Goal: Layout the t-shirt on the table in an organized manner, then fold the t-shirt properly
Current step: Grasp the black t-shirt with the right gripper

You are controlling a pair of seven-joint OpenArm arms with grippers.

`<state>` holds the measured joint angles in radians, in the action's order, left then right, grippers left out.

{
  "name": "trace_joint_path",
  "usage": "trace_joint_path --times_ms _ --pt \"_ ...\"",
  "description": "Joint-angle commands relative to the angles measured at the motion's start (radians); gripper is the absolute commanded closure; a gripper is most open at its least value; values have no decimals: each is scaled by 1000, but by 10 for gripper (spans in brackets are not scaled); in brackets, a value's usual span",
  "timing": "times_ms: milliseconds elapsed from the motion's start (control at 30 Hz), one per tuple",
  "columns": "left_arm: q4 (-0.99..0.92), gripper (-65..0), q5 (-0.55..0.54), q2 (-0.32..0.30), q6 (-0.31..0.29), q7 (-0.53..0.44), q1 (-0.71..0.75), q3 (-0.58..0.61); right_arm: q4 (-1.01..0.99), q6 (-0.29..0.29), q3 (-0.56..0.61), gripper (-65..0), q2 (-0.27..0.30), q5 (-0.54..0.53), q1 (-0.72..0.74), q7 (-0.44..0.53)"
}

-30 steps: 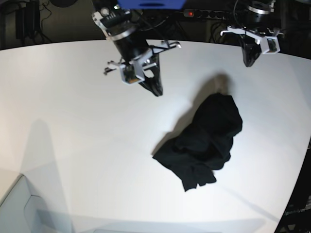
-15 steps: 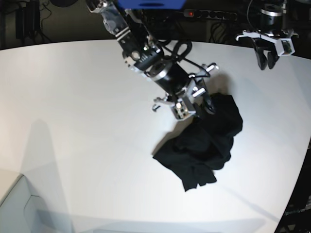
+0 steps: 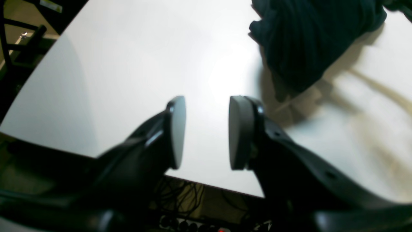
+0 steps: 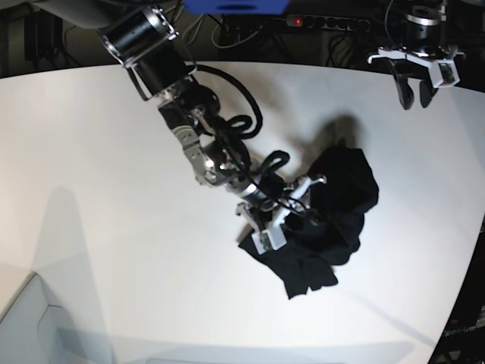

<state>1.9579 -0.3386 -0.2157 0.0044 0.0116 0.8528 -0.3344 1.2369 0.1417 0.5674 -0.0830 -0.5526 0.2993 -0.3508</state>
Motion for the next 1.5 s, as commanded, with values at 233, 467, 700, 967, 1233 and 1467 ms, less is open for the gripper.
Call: trace_joint_path --times_ms 233,467,700,967,1233,1467 --pt "16 -220 -3 -6 6 -26 -25 -5 -3 14 6 -322 -27 -22 30 26" --pt "14 -221 -3 -6 6 -6 -45 -4 -38 14 7 -323 -53 -21 19 26" --pt "18 -221 -3 -6 6 74 -65 -7 -41 14 7 -356 -67 -17 24 26" --pt "18 -221 -3 -6 6 74 -66 -7 -107 14 7 -362 -74 -19 41 26" --pt "18 -221 -3 -6 4 74 -65 -7 -73 17 4 -44 -74 -22 36 26" --pt "18 -219 -3 -6 1 70 -60 -7 248 17 -1 0 2 -22 -13 23"
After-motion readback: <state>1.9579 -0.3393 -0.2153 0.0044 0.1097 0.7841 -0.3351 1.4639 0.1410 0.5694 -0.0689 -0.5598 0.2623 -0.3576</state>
